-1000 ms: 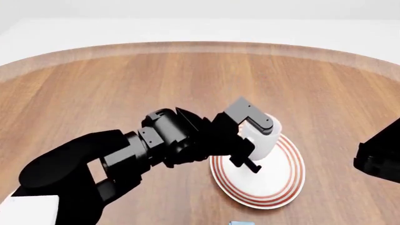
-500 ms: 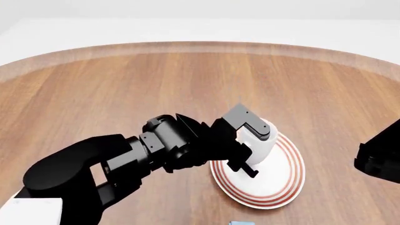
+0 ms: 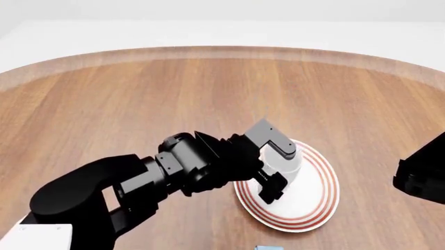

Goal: Pick up the white mug and put it on the plate, and put the chocolate pudding to the right of the plate.

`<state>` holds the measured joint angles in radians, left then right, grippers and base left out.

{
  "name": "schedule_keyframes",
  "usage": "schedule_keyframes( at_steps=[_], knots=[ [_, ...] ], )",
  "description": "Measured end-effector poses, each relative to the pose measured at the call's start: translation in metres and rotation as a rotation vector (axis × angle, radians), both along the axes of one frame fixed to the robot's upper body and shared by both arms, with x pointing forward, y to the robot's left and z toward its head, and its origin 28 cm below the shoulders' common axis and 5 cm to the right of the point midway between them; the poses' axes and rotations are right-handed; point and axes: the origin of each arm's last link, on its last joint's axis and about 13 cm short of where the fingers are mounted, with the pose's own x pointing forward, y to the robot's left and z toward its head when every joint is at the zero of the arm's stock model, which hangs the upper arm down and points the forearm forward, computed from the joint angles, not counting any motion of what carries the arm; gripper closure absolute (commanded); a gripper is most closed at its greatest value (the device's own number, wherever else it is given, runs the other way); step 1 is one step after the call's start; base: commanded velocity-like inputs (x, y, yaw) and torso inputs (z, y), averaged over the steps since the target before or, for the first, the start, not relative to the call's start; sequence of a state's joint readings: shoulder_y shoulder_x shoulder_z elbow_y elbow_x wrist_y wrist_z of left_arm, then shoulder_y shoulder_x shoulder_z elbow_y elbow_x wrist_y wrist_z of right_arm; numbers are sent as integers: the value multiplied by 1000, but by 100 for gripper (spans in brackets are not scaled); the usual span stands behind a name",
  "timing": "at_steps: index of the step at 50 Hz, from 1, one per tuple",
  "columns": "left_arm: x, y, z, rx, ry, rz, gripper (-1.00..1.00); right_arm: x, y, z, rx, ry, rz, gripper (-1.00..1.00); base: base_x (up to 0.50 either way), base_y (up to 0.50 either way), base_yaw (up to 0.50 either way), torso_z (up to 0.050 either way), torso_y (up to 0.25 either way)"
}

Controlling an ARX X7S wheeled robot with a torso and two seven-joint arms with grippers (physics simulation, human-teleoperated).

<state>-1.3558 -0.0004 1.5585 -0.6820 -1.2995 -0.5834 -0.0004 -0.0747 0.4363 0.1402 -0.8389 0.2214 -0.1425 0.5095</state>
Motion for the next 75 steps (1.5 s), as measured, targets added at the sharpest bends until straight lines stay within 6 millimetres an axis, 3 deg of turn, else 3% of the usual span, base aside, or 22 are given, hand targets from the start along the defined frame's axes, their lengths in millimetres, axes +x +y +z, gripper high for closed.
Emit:
schedule_keyframes(
  at_steps=[14, 62, 75],
  knots=[
    [-8, 3, -1, 12, -16, -13, -100, 0, 1, 0, -2, 2, 3, -100, 0, 0, 0, 0, 0],
    [-53, 43, 51, -67, -141, -91, -100, 0, 5, 1, -13, 6, 17, -100, 0, 0, 0, 0, 0],
    [-74, 60, 68, -165, -190, -90, -100, -1, 7, 0, -17, 10, 21, -100, 0, 0, 0, 0, 0]
  ],
)
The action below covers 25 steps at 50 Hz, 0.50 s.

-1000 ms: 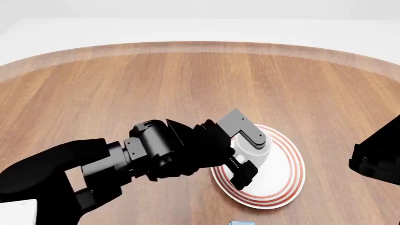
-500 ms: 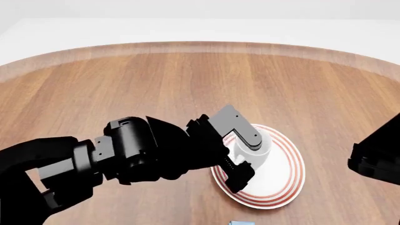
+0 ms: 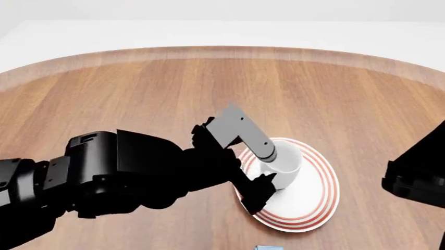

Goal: Pick up the white mug and put it on the plate, and put the chocolate pudding to the right of the plate.

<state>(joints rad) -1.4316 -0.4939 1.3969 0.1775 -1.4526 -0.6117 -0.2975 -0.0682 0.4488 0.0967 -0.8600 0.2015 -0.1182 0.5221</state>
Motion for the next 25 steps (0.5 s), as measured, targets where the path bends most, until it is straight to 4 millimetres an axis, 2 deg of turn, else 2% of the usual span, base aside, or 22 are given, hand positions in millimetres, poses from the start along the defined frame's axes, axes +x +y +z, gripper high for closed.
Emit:
schedule_keyframes(
  at_steps=[11, 25],
  knots=[
    [-15, 21, 24, -181, -87, 44, -100, 0, 1, -1, -4, 4, 4, -100, 0, 0, 0, 0, 0],
    [-26, 45, 46, -353, -375, 235, -100, 1, 5, -3, -11, 20, 16, -100, 0, 0, 0, 0, 0]
  ],
)
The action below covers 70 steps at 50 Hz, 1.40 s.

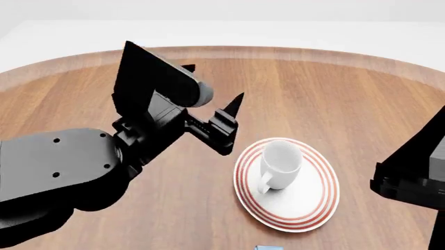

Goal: Pick up the white mug and put it on the plate, and put the chocolate pudding to the right of the plate.

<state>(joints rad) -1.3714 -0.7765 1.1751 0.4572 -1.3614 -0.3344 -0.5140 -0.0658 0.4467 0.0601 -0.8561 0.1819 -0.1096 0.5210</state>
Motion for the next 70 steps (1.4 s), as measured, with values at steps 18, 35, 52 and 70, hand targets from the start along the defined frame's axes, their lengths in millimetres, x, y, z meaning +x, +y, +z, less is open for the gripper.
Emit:
schedule_keyframes(
  at_steps=[18, 35, 52, 70],
  knots=[
    [-1, 19, 11, -98, -183, 189, -100, -3, 16, -3, -38, 102, 68, -100, 0, 0, 0, 0, 0],
    [-1, 28, 16, -117, -237, 262, -100, -18, 49, -3, -91, 241, 293, -100, 0, 0, 0, 0, 0],
    [-2, 30, 19, -114, -254, 275, -100, -40, 66, -1, -93, 440, 505, -100, 0, 0, 0, 0, 0],
    [-3, 30, 20, -105, -253, 274, -100, -43, 58, 9, -66, 642, 426, -100, 0, 0, 0, 0, 0]
  ],
)
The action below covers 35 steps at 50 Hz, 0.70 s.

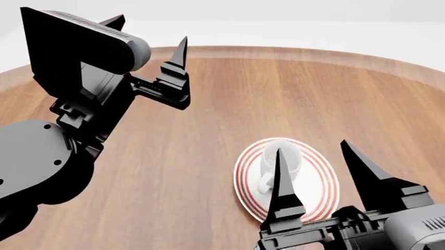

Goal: Pick up the white mug and put it on the plate, and put the chocolate pudding to the right of the plate.

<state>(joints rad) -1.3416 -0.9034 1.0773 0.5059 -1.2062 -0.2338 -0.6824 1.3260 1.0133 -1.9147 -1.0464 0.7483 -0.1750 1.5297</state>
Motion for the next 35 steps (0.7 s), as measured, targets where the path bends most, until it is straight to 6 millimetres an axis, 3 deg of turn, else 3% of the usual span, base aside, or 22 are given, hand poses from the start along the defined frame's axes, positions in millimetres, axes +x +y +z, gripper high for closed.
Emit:
schedule_keyframes(
  at_steps=[35],
  knots=[
    [-2, -3, 1, 11, 18, -17, -100, 8, 10, 16, -87, 351, -95, -100, 0, 0, 0, 0, 0]
  ],
)
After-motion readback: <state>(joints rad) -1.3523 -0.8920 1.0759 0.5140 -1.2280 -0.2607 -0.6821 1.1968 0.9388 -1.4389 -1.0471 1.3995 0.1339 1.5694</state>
